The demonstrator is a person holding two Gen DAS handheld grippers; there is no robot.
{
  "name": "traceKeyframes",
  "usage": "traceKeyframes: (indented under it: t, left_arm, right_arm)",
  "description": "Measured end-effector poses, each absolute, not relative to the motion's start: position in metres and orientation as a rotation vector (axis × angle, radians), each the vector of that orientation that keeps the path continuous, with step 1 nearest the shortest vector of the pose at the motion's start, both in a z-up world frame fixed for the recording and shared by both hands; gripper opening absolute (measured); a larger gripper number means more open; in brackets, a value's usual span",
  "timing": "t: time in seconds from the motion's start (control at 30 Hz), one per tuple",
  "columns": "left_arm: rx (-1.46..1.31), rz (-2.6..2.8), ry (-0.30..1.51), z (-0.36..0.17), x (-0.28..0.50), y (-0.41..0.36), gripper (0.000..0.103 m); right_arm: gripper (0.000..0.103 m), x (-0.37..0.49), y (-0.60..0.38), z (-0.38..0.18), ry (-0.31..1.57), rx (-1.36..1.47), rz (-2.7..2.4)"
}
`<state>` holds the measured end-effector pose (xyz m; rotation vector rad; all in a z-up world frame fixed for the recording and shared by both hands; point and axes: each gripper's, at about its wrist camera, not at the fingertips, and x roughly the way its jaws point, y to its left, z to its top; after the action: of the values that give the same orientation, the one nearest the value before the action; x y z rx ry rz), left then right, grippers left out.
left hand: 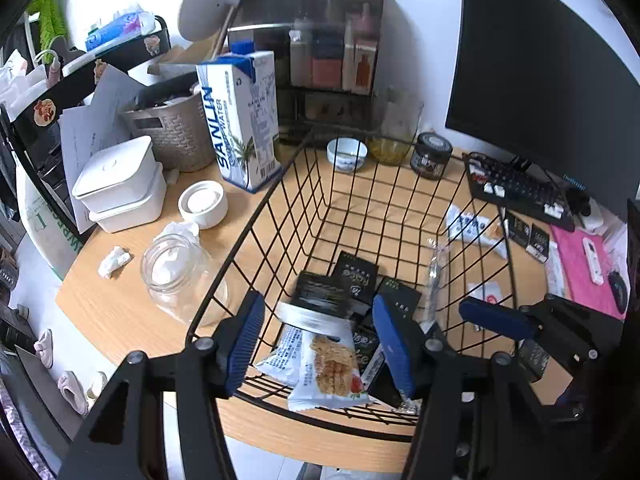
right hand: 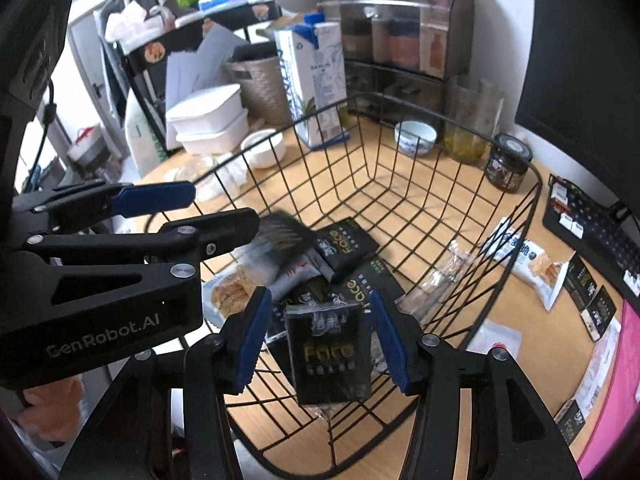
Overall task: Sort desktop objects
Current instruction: 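Carry both tissue packs over the wire basket and open both grippers, then move both grippers back toward the desk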
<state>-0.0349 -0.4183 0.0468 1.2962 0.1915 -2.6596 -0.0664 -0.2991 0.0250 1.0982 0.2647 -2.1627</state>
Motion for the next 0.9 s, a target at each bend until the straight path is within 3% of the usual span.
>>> traceKeyframes:
  t: [0.2,0.47,0.9]
  left_arm:
    - [1.237,-2.728,0.168,0.064,-0.020,-0.402,0.063]
    - [1.260,-2.891,-0.013,0.077,-0.006,-0.322,0.063]
    - [1.585,-2.916,-0.264,0.011,-0.024,-0.183,0.063]
  right_arm:
    - [0.052,-0.058,-0.261,0.049,0.161,1.058,-2.210]
    - [0.057,-0.057,-0.156,0.046,0.026,1.136,-2.371]
    - [0.057,-0.059,-0.030,-0.024,-0.135,1.410,-2.488]
